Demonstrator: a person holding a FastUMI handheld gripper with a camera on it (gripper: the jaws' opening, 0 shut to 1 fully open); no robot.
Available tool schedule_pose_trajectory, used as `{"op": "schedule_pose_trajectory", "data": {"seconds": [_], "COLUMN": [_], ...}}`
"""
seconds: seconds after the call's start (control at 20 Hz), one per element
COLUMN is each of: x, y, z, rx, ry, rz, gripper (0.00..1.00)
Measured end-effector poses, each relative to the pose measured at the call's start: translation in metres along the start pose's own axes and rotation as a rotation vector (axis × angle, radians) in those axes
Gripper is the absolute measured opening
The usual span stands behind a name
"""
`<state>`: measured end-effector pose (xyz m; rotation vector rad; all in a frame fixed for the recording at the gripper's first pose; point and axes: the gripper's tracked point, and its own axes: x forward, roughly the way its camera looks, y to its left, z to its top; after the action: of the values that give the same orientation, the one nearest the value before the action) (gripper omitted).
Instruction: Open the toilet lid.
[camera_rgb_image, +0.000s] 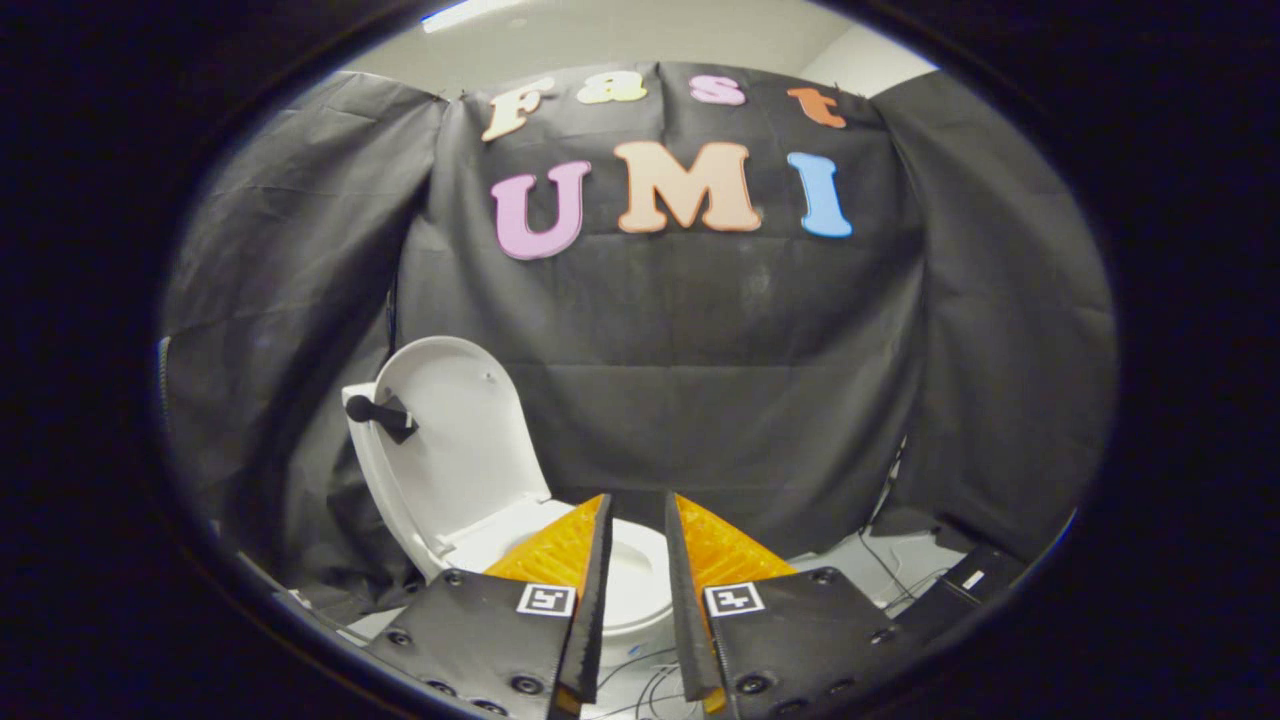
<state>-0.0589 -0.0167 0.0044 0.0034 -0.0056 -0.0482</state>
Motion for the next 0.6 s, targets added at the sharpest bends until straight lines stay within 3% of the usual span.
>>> {"op": "schedule_pose_trajectory", "data": {"seconds": [0.15,0.25,0.6], "x": [-0.025,-0.013,-0.009], "y": [0.0,0.002,0.001], "z": [0.011,-0.01,0.0], "rx": [0.006,0.002,0.004], "ry": [-0.073,0.018,-0.017], "rz": [-0.005,0.001,-0.003], "gripper": [0.42,0.49,0.67]}}
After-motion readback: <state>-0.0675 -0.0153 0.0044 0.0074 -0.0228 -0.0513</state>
